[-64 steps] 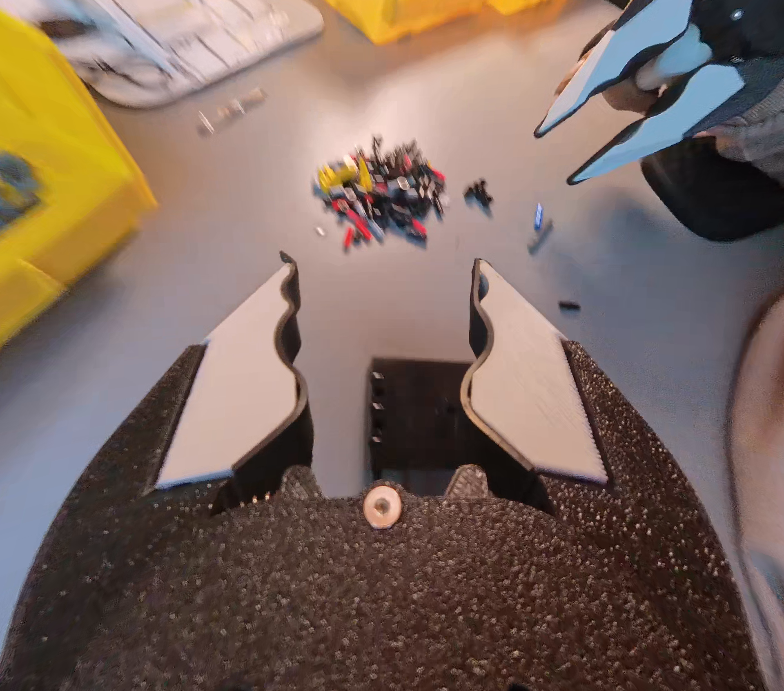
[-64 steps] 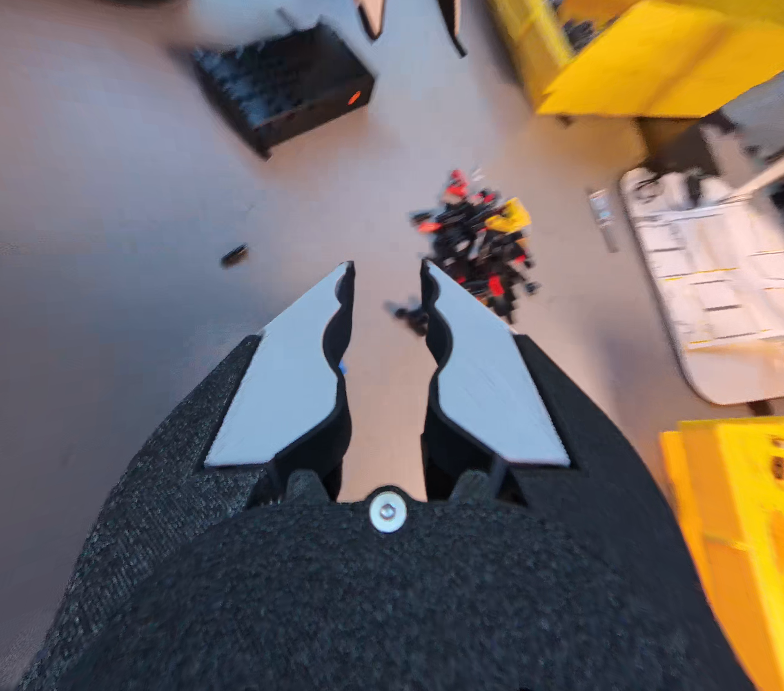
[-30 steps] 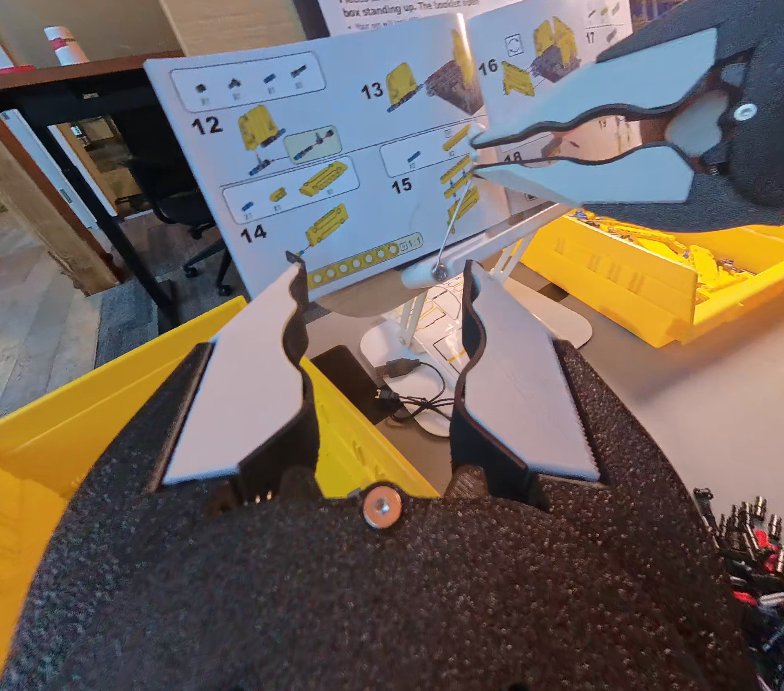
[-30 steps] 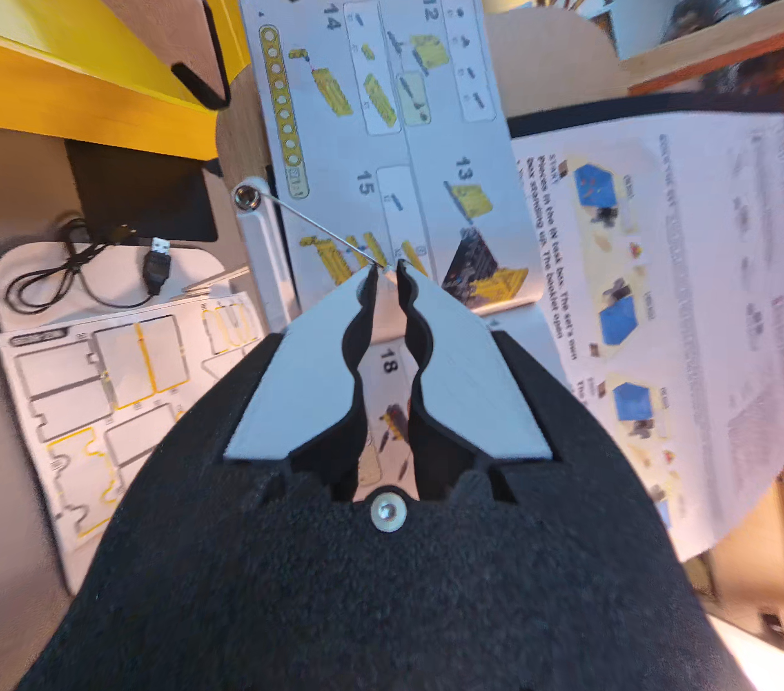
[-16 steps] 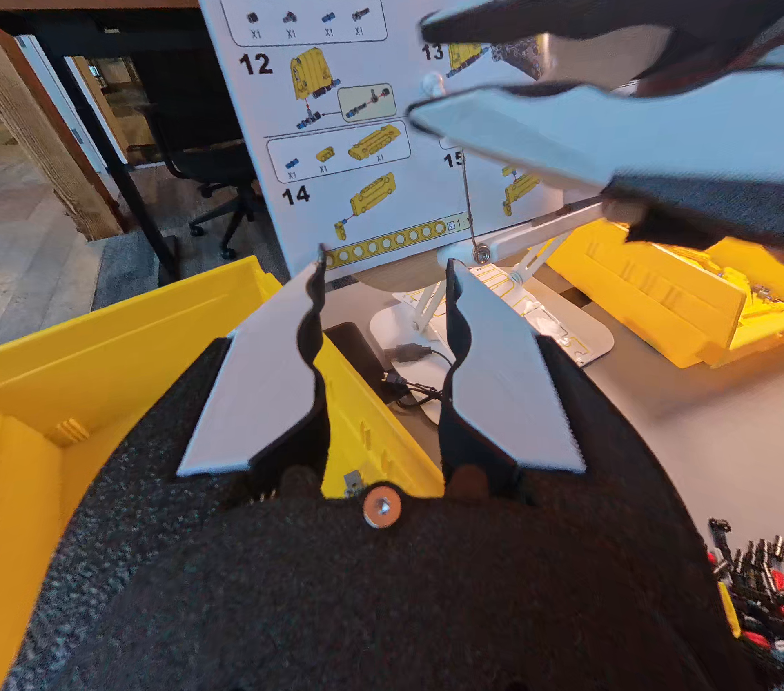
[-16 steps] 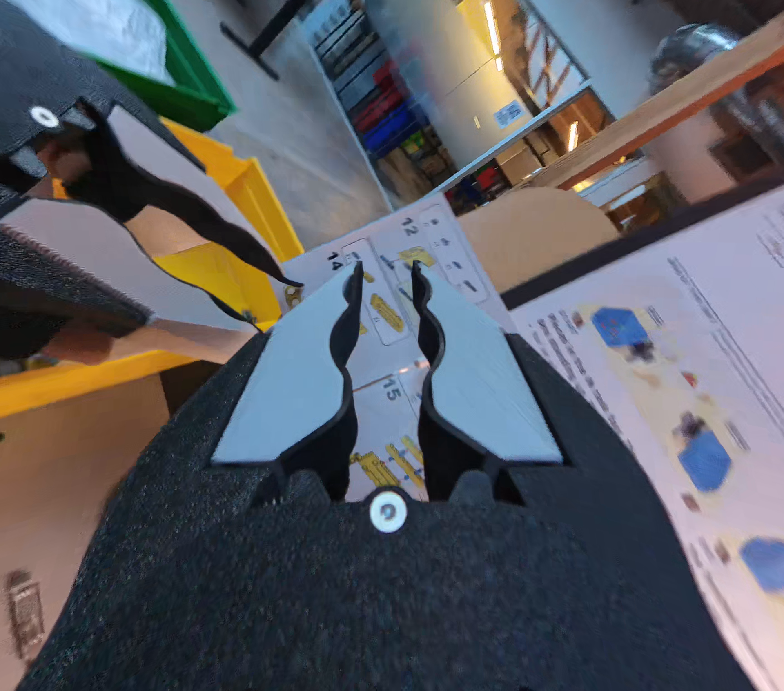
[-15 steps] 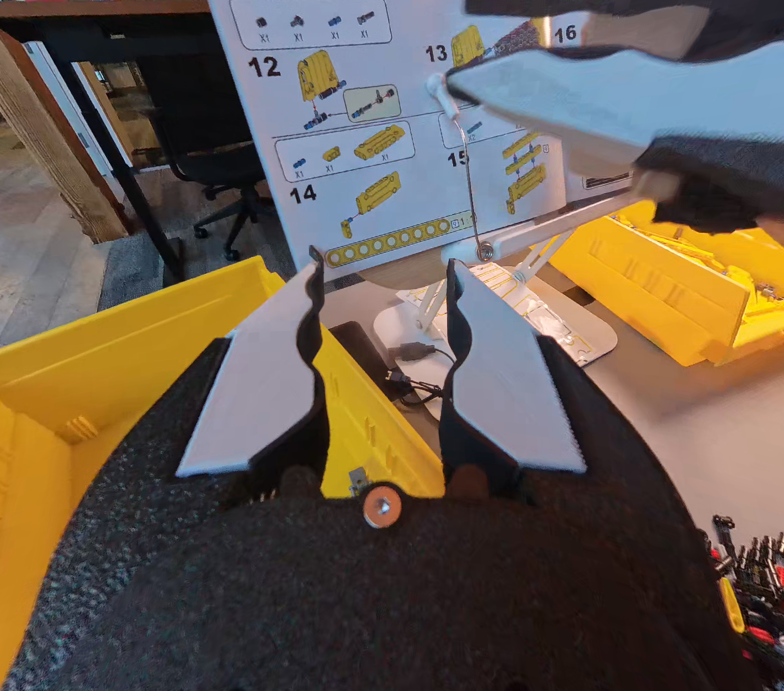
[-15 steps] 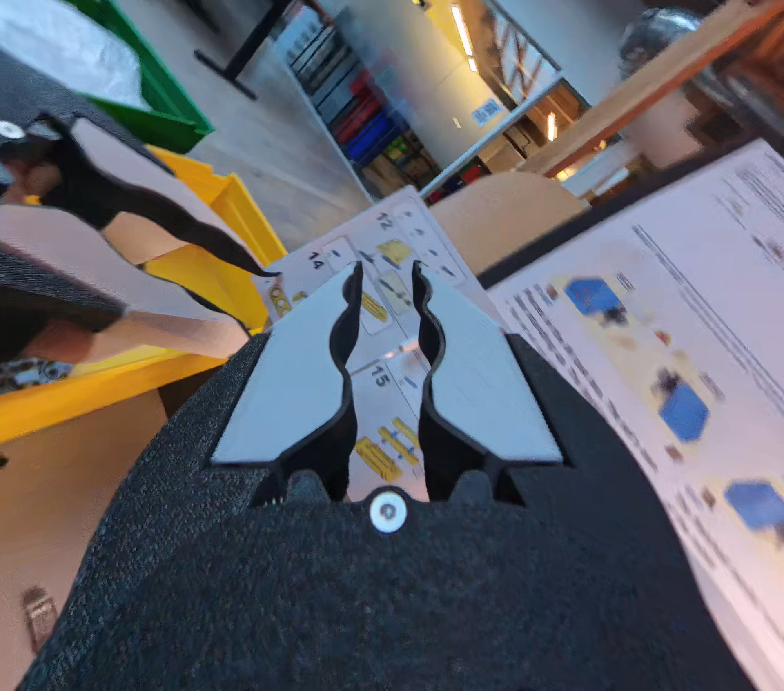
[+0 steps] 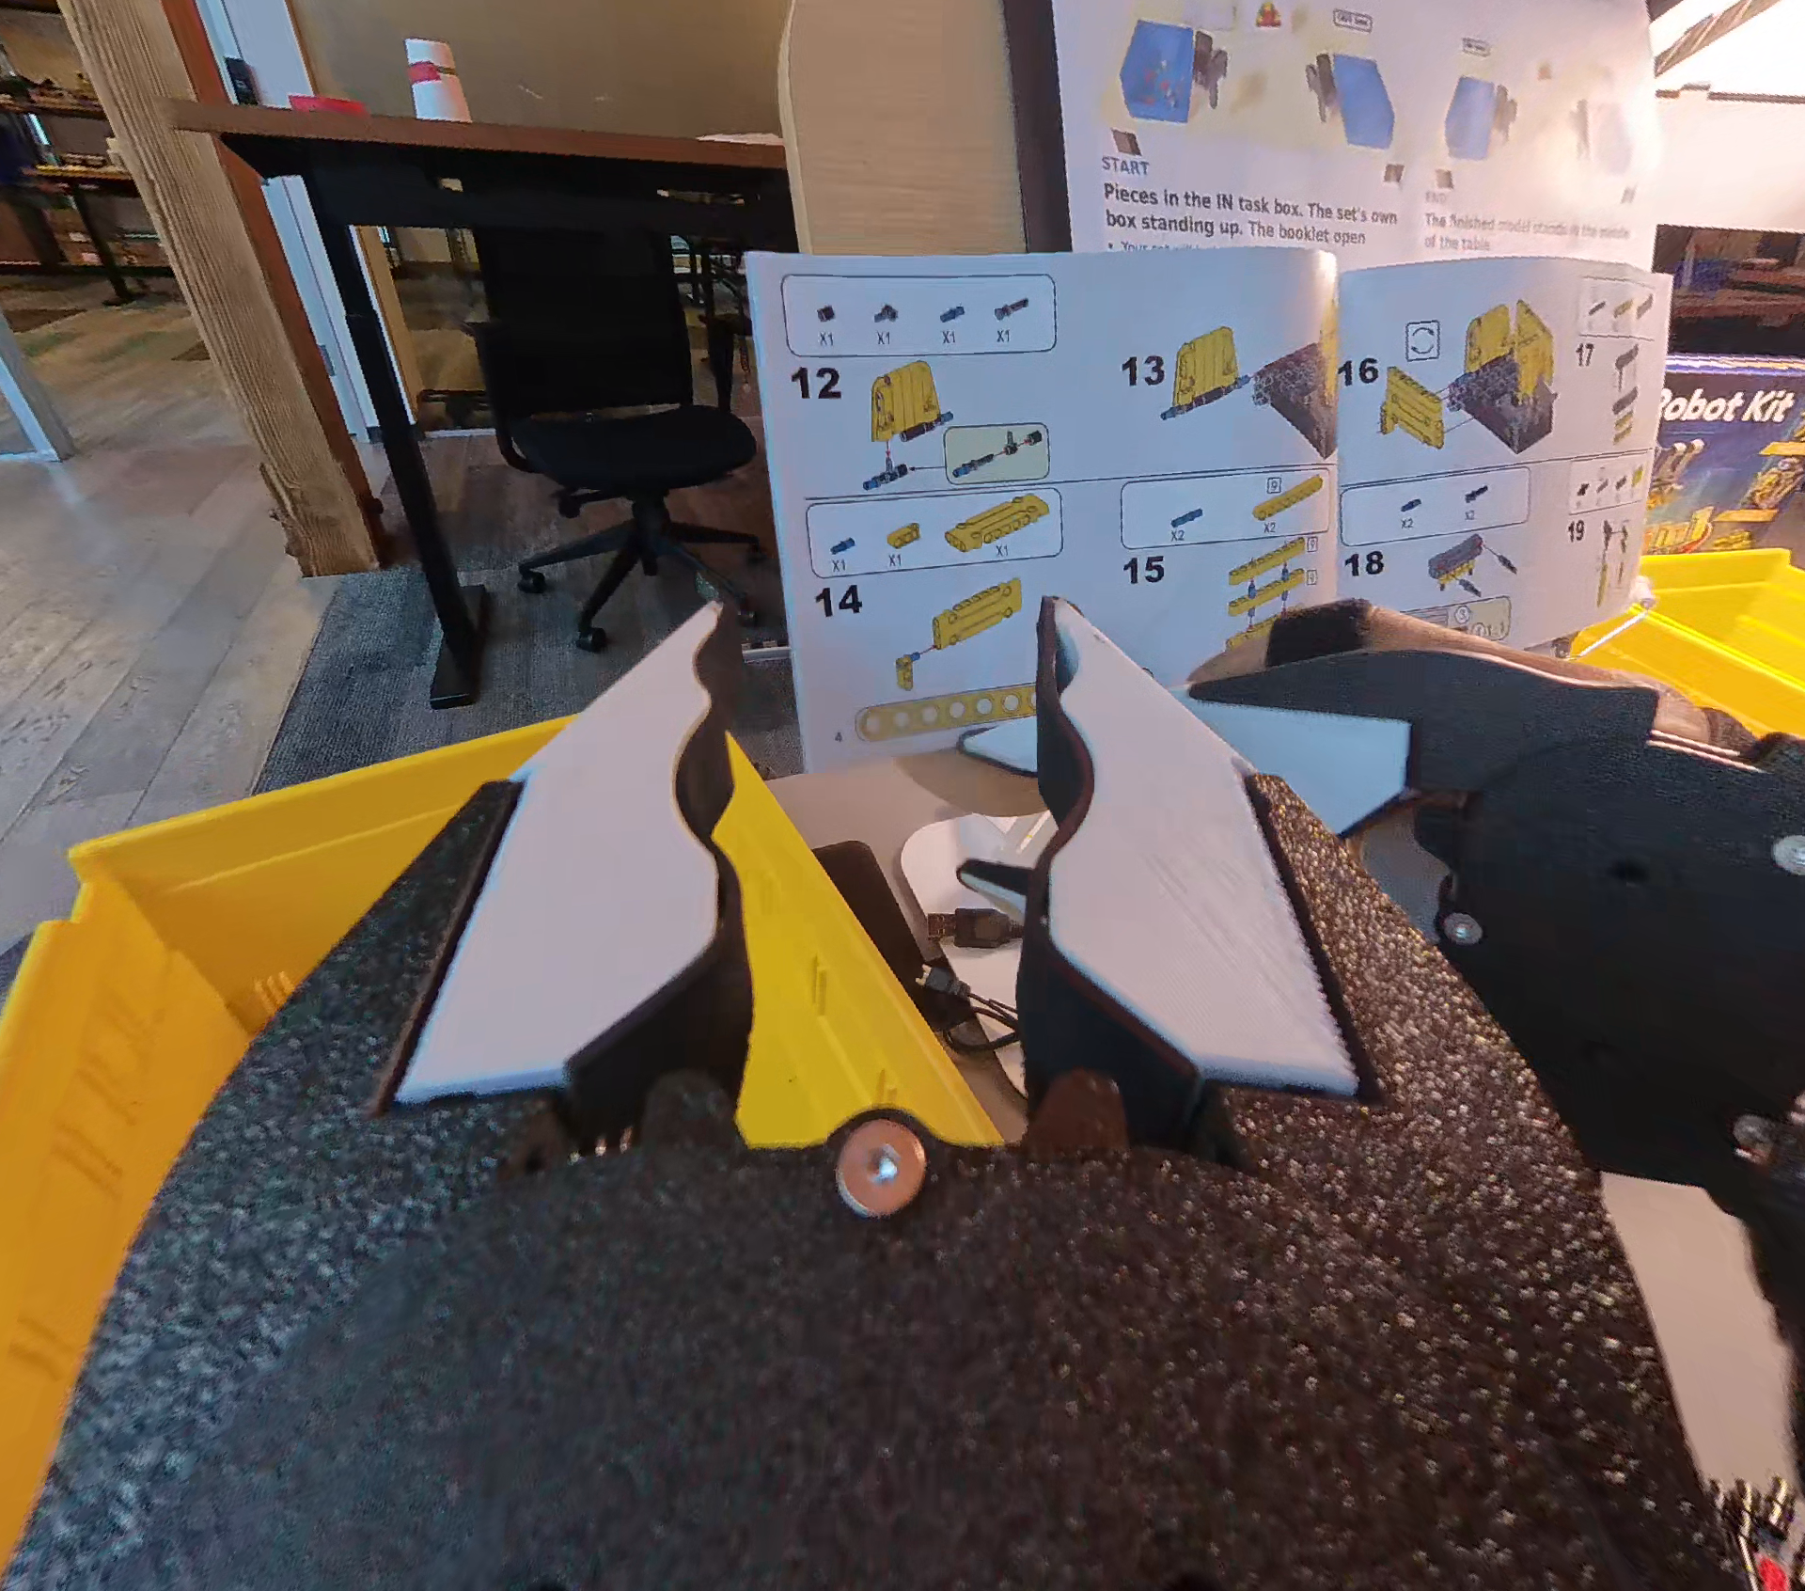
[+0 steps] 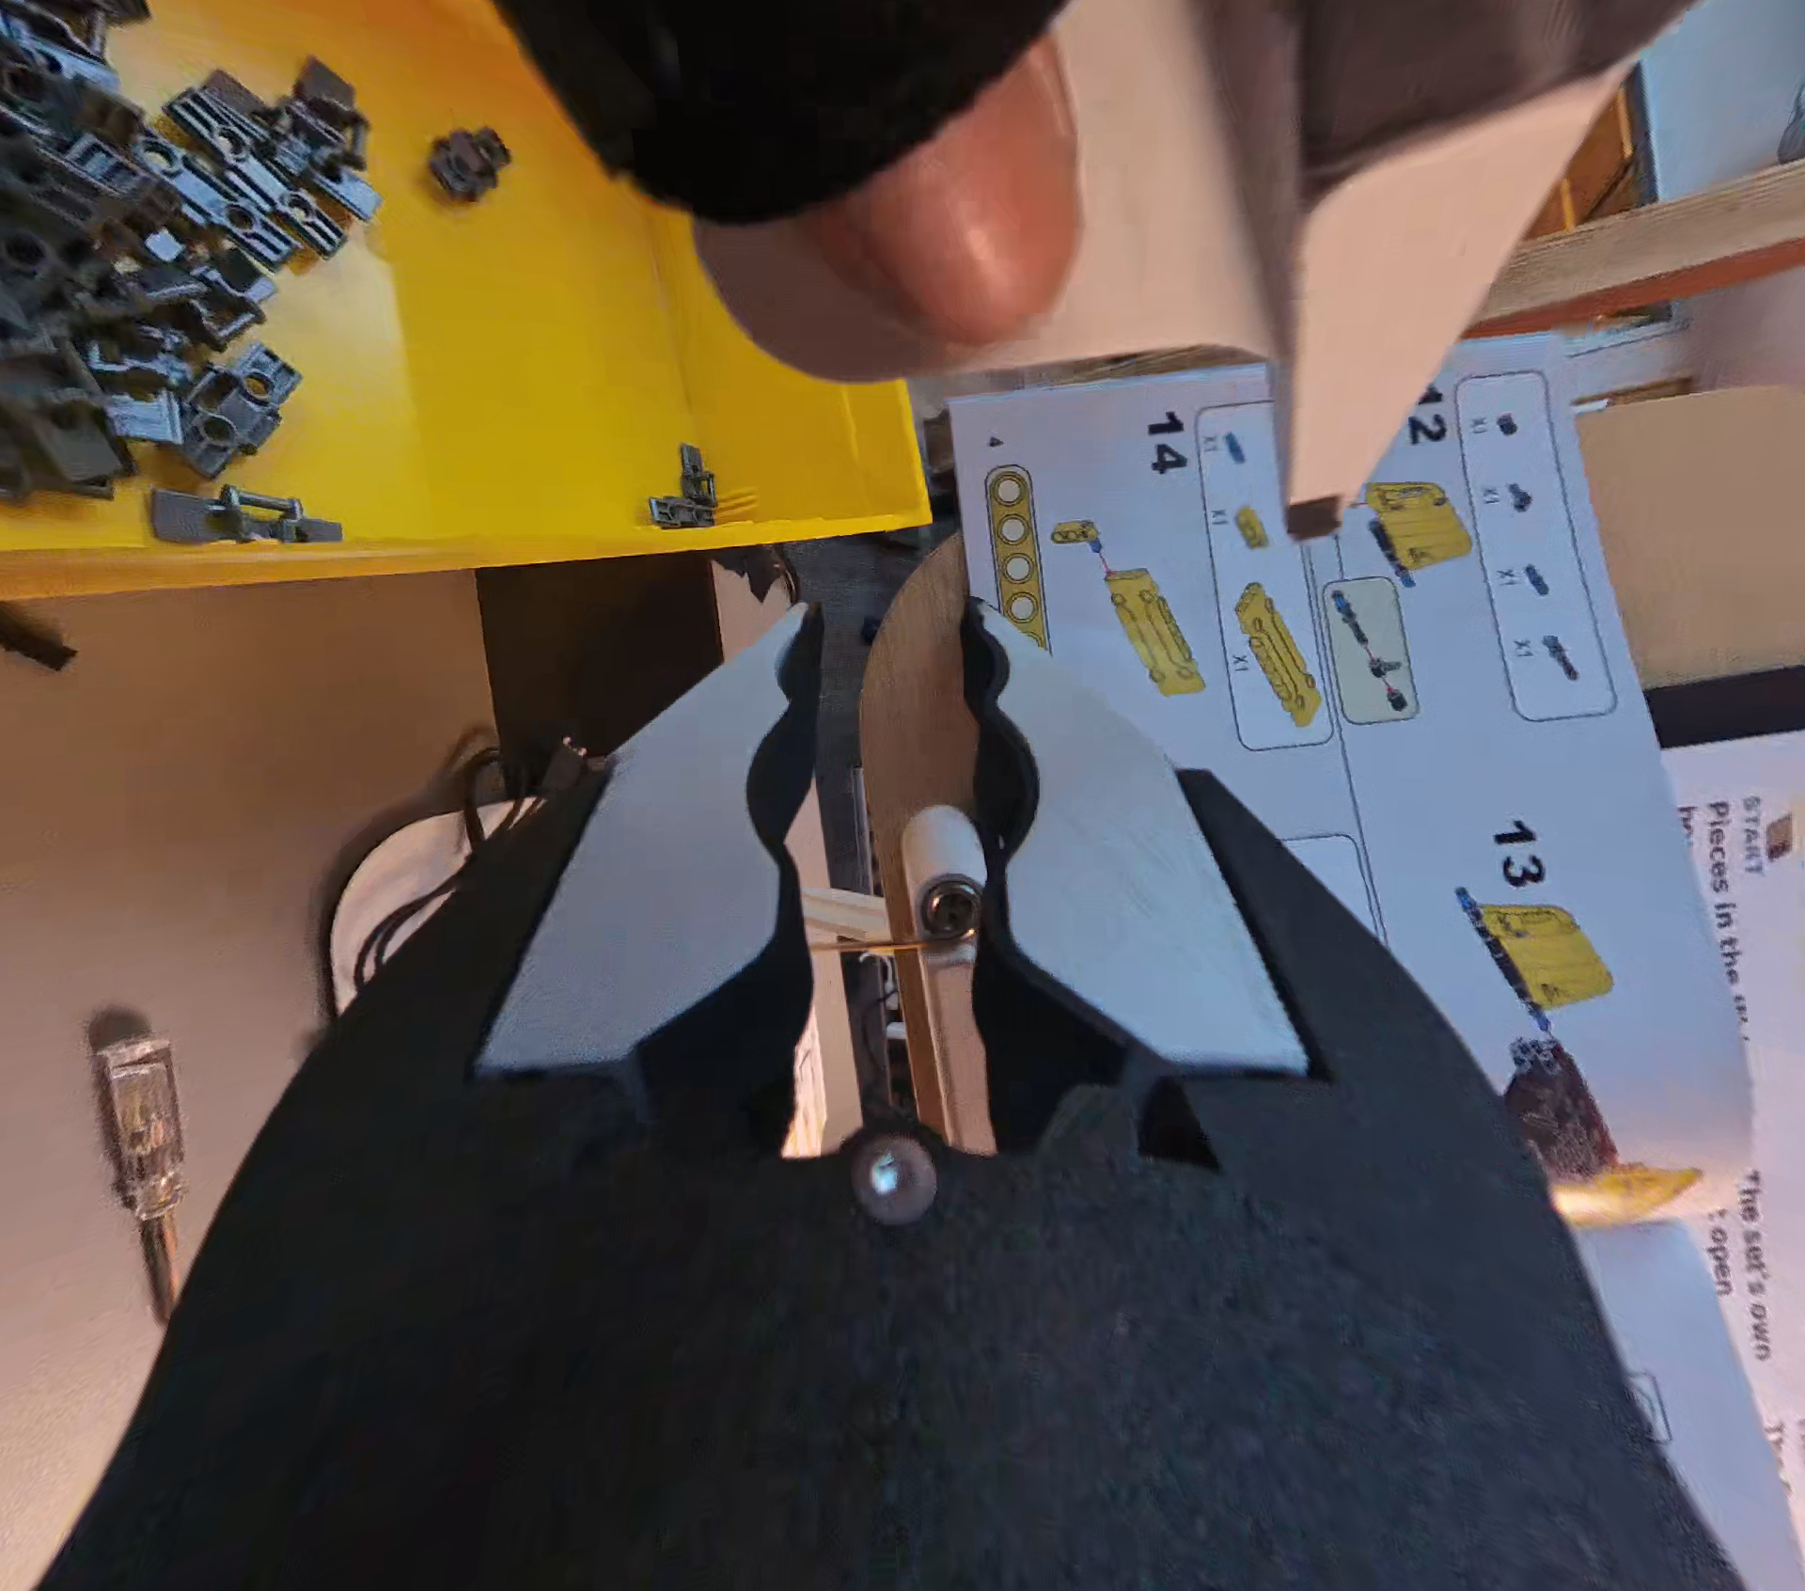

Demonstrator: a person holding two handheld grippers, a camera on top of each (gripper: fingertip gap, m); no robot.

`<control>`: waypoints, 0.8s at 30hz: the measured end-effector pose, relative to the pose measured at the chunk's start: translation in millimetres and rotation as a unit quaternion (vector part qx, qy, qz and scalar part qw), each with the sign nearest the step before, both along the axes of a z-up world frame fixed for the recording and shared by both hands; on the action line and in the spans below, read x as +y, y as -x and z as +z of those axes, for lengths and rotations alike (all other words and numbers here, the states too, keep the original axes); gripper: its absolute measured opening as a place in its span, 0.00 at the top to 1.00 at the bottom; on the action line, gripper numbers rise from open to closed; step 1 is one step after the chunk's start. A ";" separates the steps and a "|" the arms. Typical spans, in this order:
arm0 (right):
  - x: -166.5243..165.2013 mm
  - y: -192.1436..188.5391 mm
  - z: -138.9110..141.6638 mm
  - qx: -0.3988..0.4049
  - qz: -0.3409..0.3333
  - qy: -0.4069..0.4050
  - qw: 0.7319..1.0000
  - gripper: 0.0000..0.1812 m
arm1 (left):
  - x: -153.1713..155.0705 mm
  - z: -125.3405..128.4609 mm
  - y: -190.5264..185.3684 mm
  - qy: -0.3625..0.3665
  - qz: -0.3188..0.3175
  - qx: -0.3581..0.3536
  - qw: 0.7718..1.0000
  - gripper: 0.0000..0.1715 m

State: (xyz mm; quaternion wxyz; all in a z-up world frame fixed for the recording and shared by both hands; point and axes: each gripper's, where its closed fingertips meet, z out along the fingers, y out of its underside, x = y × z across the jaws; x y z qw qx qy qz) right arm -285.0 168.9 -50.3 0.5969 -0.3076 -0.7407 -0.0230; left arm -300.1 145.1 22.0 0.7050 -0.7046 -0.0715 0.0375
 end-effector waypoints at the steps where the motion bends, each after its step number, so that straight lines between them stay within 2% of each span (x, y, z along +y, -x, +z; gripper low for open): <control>1: -2.3 -2.1 1.3 0.007 0.005 0.011 1.000 0.82 | 3.0 -0.5 0.4 0.009 -0.004 0.002 1.000 0.63; 5: -9.2 -24.2 26.3 0.077 0.019 0.074 0.994 0.76 | 23.2 -9.7 -7.3 0.039 -0.023 0.032 0.998 0.54; 9: 16.6 -58.9 51.3 0.149 -0.026 0.140 0.979 0.68 | 43.2 -21.2 -19.8 0.058 -0.010 0.085 0.995 0.50; 12: 42.2 -80.9 71.4 0.201 -0.055 0.163 0.964 0.63 | 48.1 -25.1 -19.6 0.054 0.030 0.102 0.993 0.61; 14: 56.2 -86.8 84.3 0.226 -0.076 0.159 0.958 0.56 | 46.2 -21.8 -21.6 0.038 0.040 0.091 0.994 0.65; 15: 61.7 -87.4 90.7 0.239 -0.082 0.155 0.955 0.54 | 44.4 -17.9 -24.7 0.024 0.034 0.078 0.996 0.71; 18: 82.5 -82.4 90.4 0.234 -0.119 0.133 0.956 0.44 | 39.2 -9.6 -35.7 0.006 0.003 0.047 0.999 0.75; 20: 87.9 -79.0 82.3 0.228 -0.123 0.133 0.957 0.50 | 31.8 -5.1 -35.0 0.006 0.004 0.055 0.998 0.74; 24: 86.8 -91.5 83.4 0.269 -0.114 0.141 0.946 0.72 | 20.3 -5.8 -30.1 0.031 -0.013 0.053 0.998 0.67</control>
